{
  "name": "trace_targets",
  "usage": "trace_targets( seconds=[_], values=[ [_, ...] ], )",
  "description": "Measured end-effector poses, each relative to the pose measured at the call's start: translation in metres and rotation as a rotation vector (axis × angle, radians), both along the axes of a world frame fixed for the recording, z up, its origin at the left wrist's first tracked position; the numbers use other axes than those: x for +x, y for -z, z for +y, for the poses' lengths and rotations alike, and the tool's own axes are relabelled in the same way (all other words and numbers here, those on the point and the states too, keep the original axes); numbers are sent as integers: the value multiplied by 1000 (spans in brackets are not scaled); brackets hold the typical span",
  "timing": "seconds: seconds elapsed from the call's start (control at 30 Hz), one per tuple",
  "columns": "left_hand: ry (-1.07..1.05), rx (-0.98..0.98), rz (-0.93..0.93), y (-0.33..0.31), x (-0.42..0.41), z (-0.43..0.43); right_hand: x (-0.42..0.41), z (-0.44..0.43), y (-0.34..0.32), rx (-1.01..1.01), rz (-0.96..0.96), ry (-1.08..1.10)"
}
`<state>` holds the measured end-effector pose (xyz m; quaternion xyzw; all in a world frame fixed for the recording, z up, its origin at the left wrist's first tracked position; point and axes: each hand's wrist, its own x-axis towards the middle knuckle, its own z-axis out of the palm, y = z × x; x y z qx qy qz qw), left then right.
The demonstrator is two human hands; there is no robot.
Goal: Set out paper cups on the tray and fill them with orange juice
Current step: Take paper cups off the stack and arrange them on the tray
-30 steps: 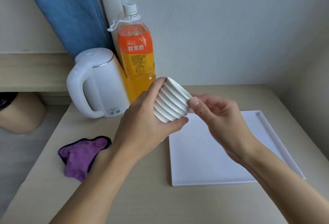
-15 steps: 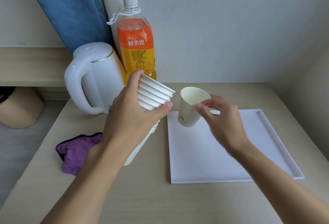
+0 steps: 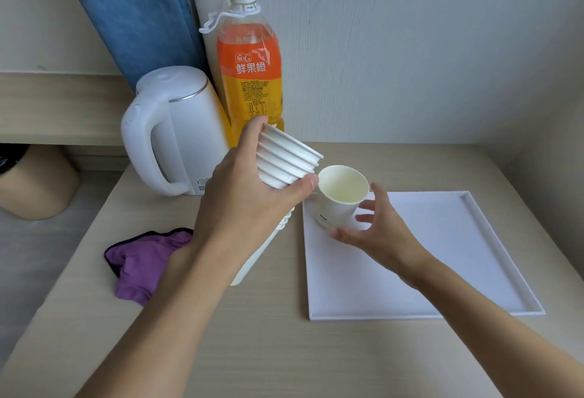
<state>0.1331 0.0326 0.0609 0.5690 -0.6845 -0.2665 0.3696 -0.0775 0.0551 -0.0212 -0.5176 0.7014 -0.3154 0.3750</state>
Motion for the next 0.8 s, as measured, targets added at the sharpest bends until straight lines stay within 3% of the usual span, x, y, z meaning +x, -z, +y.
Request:
trace_targets(
  seconds=[0.27, 0.47, 0.8],
  values=[
    [22, 6, -25, 4, 0, 2, 6, -9, 24, -69, 105, 75],
    [-16, 0, 2, 1, 4, -5, 22, -2, 34, -108, 45, 279],
    [-11, 7, 25, 0, 9, -4, 29, 1, 43, -134, 141, 177]
  ],
)
